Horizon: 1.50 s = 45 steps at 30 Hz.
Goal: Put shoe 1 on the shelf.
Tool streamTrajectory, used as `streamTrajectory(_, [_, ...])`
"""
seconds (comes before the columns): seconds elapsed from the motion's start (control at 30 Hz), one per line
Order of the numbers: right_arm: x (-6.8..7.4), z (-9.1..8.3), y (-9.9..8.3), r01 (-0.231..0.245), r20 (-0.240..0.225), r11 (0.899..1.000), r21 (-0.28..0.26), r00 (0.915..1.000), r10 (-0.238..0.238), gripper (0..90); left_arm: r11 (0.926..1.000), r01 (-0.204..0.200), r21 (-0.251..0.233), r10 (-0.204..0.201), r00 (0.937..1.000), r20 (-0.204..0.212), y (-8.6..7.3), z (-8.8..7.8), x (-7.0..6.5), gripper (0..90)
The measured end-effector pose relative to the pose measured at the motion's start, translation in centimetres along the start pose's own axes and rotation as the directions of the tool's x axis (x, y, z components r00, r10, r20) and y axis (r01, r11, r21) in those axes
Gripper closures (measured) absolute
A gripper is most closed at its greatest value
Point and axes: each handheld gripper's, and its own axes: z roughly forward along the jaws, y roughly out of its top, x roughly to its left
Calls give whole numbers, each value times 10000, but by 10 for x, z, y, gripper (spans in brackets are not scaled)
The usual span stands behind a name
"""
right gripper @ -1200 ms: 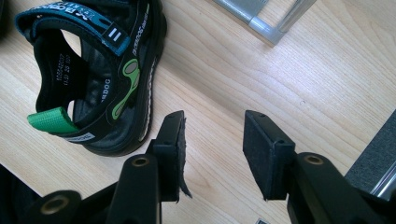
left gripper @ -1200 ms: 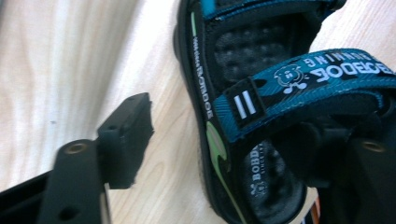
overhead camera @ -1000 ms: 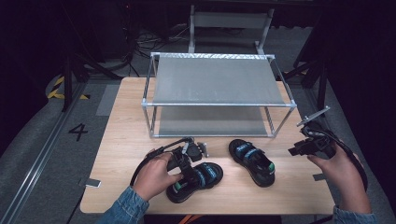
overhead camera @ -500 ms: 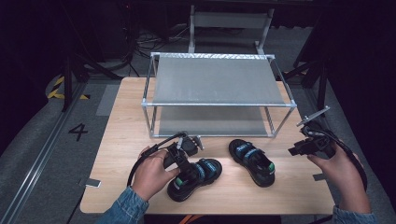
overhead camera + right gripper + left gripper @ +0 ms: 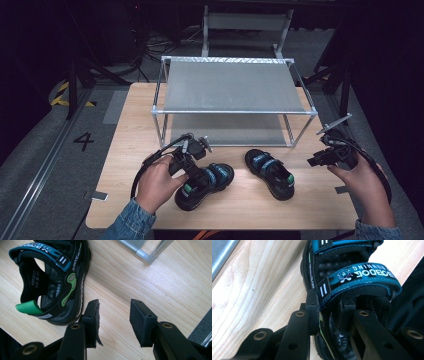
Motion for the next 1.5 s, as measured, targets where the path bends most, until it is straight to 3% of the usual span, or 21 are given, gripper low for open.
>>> streamTrajectory(0.27, [2, 7, -1, -82, -77, 9999, 102, 9999, 83, 598, 9987, 98, -500, -103, 9999, -106, 1, -22, 6, 760])
streamTrajectory(0.43, [3, 10, -2, -107, -104, 9997, 237, 9999, 110, 597, 9985, 123, -536, -134, 9997, -190, 4, -33, 8, 761])
streamTrajectory(1.1, [0, 11, -23, -590, -72, 9974, 421, 9982, 594, 597, 9911, 50, -1334, -99, 9993, -364, 35, -107, 21, 769])
streamTrajectory(1.5, [0, 13, -21, -468, -76, 9977, 483, 9989, 472, 600, 9855, 28, -1696, -110, 9988, -475, 50, -137, 25, 769])
